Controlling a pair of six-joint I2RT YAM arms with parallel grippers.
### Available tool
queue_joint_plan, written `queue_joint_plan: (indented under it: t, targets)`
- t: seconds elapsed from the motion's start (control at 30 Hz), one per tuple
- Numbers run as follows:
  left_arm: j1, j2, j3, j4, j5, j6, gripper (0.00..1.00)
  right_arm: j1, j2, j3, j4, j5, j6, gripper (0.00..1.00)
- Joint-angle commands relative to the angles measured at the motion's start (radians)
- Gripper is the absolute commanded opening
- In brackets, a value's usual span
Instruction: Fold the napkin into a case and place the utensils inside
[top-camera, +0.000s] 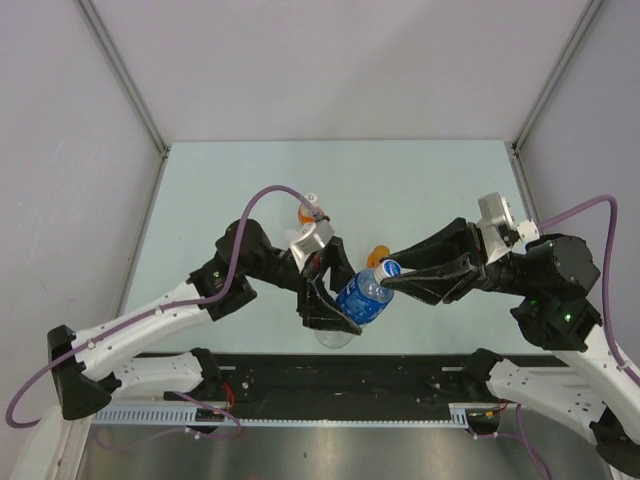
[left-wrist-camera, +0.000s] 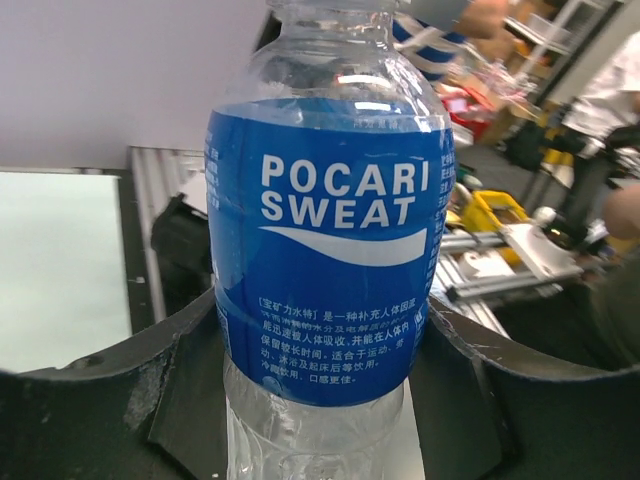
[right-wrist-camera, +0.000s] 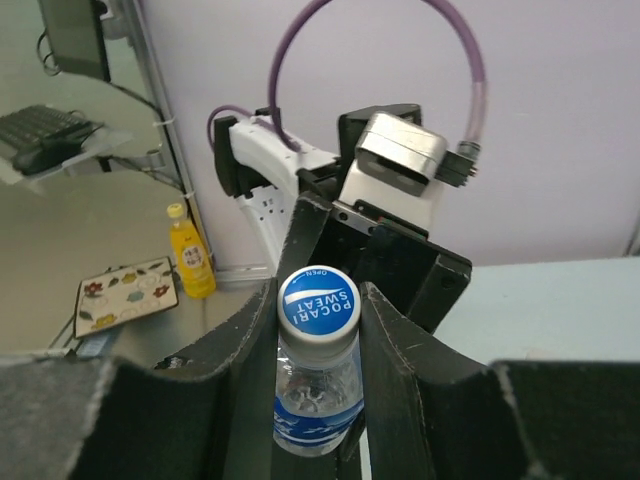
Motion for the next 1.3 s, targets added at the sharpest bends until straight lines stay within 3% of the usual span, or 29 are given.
queue_joint_plan:
  t: [0.0, 0.2, 0.47, 0.63, 0.73, 0.8, 0.9, 0.93, 1.0, 1.03, 1.13, 1.27]
  targets:
    - [0.026, 0.028, 0.032, 0.242, 0.166, -0.171, 0.00, -0.026, 0.017, -0.027, -0.071, -0.248, -0.086, 0.00]
    - [0.034, 0.080, 0.018, 0.445, 0.252, -0.335, 0.00, -0.076, 0.019, -0.027, -0.080, -0.425, -0.105, 0.00]
    - [0.034, 0.148, 0.006, 0.712, 0.300, -0.541, 0.00, -0.101, 0.027, -0.027, -0.123, -0.549, -0.156, 0.00]
    - [0.034, 0.157, 0.006, 0.729, 0.306, -0.550, 0.00, -0.105, 0.028, -0.027, -0.154, -0.564, -0.172, 0.00]
    - [0.036, 0.143, 0.018, 0.590, 0.301, -0.474, 0.00, -0.112, 0.017, -0.026, -0.168, -0.497, -0.160, 0.00]
    - [0.034, 0.126, 0.038, 0.484, 0.276, -0.357, 0.00, -0.122, 0.005, -0.027, -0.169, -0.423, -0.131, 0.10]
    - [0.036, 0.091, 0.082, 0.203, 0.188, -0.144, 0.00, -0.145, -0.002, -0.027, -0.147, -0.380, -0.076, 0.37]
    - [0.034, 0.076, 0.096, 0.134, 0.162, -0.095, 0.00, -0.150, -0.009, -0.027, -0.142, -0.368, -0.062, 0.57]
    - [0.036, 0.062, 0.119, -0.006, 0.086, 0.005, 0.00, -0.153, -0.021, -0.026, -0.130, -0.303, -0.030, 0.70]
    - [0.036, 0.053, 0.124, -0.062, 0.059, 0.026, 0.00, -0.155, -0.035, -0.024, -0.128, -0.274, -0.021, 0.83]
    - [0.037, 0.042, 0.138, -0.164, -0.060, 0.097, 0.00, -0.155, -0.048, -0.014, -0.123, -0.156, 0.016, 1.00]
    - [0.034, 0.031, 0.144, -0.259, -0.246, 0.164, 0.00, -0.156, -0.064, 0.000, -0.123, 0.023, 0.067, 1.00]
